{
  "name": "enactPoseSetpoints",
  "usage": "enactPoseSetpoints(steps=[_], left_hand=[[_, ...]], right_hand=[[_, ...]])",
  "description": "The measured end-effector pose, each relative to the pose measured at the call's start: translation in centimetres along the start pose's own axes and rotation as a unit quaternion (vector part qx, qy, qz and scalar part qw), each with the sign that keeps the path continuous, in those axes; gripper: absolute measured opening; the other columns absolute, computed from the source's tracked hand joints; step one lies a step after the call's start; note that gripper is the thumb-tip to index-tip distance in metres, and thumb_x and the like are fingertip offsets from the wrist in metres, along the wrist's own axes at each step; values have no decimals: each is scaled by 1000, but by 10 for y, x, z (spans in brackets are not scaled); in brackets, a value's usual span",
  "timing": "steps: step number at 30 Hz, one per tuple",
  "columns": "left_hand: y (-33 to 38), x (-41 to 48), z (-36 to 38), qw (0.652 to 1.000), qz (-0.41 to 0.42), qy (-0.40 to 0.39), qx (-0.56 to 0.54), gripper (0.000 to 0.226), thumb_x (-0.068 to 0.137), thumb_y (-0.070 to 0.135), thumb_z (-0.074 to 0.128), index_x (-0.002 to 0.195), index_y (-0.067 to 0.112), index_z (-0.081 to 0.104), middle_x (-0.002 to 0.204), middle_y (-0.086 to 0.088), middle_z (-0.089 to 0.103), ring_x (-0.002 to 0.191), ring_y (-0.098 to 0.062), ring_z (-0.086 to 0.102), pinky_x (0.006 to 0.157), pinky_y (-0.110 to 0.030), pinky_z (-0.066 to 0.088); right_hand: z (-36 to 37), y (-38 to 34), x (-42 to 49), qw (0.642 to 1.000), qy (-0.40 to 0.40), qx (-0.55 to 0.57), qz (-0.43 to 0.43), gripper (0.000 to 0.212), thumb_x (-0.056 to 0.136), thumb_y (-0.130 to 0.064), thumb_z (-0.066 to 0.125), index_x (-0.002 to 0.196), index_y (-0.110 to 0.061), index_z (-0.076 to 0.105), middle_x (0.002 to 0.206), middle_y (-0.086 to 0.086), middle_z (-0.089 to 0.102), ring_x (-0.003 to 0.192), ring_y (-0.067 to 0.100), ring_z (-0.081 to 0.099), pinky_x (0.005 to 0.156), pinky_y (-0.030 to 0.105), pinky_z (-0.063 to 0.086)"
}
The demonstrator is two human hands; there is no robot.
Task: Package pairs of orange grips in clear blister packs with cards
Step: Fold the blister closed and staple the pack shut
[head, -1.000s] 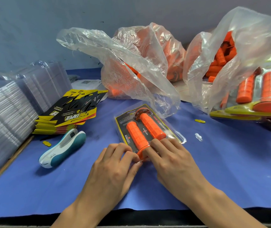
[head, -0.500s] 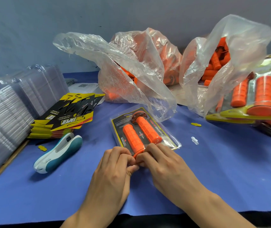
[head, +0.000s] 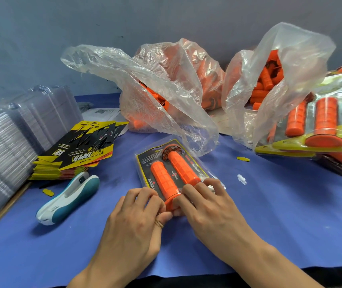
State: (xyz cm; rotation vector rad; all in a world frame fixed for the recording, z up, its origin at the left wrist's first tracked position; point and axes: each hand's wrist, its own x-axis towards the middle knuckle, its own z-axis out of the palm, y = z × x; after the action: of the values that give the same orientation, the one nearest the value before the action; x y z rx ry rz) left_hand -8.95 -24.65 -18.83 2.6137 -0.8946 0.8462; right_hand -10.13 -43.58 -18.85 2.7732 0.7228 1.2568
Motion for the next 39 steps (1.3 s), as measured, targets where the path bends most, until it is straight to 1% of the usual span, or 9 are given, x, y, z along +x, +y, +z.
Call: enactPoseSetpoints(steps=[6, 13, 19, 22, 25, 26, 28, 33, 39], left_hand=[[0, 0, -1, 1000, -15, -22, -14, 22, 91, 44, 48, 83, 25, 54, 97, 8, 52, 88, -19, 53, 72, -25, 38], [-1, 0, -4, 997, -2, -49, -54, 25, 92, 48, 49, 86, 25, 57, 99, 9, 52, 91, -16, 54, 76, -20, 39], [-13, 7, -9, 980, -82, -59, -172, 26, 99, 54, 40, 92, 34, 55, 102, 18, 50, 98, -6, 53, 81, -17, 39], [-19, 20, -4, 922, -261, -7, -285, 14, 95, 48, 49, 98, 34, 54, 103, 14, 56, 91, -6, 62, 74, -18, 47], [-27, 37, 3, 787, -447, -47, -423, 22, 98, 30, 55, 117, 19, 54, 101, -2, 65, 63, -11, 67, 59, -29, 55], [-30, 42, 6, 738, -476, -75, -473, 28, 100, 27, 54, 122, 9, 53, 98, -10, 68, 61, -15, 67, 56, -32, 56], [-32, 50, 8, 679, -489, -127, -532, 33, 102, 25, 49, 115, -4, 59, 91, -21, 72, 65, -23, 70, 55, -31, 57], [-32, 61, 12, 625, -505, -137, -580, 25, 103, 20, 47, 101, 3, 65, 79, -13, 75, 64, -18, 73, 51, -27, 56], [-28, 63, 17, 624, -509, -124, -580, 19, 103, 15, 46, 94, 5, 60, 70, -11, 73, 57, -18, 71, 47, -27, 55]], right_hand=[[4, 7, -6, 998, 17, -61, 20, 32, 103, -40, 49, 79, -21, 58, 79, -1, 51, 70, 21, 53, 85, 39, 48], [4, 16, -12, 999, 8, -42, 23, 40, 98, -56, 49, 84, -21, 60, 85, -2, 59, 78, 22, 58, 89, 42, 47], [7, 36, -23, 998, -37, -47, 6, 12, 99, -32, 57, 92, -22, 58, 97, -1, 59, 81, 24, 58, 90, 41, 45], [7, 41, -23, 999, -35, -35, 10, 9, 97, -31, 62, 93, -23, 58, 102, -3, 59, 81, 24, 57, 88, 40, 45], [5, 40, -22, 999, -37, -9, 20, 11, 95, -36, 62, 92, -25, 60, 101, -5, 60, 81, 23, 58, 85, 39, 45], [3, 40, -22, 999, -37, -2, 23, 12, 95, -37, 62, 92, -25, 60, 100, -5, 60, 81, 23, 58, 85, 38, 44], [0, 38, -20, 999, -39, 13, 31, 14, 93, -40, 62, 90, -26, 61, 98, -6, 61, 80, 22, 58, 84, 36, 43], [-4, 35, -18, 998, -38, 41, 36, 14, 92, -40, 63, 94, -26, 65, 100, -6, 62, 82, 21, 58, 84, 35, 43], [-1, 29, -20, 997, -20, 79, -12, 8, 99, -33, 58, 104, -28, 63, 108, -1, 58, 95, 20, 56, 91, 34, 43]])
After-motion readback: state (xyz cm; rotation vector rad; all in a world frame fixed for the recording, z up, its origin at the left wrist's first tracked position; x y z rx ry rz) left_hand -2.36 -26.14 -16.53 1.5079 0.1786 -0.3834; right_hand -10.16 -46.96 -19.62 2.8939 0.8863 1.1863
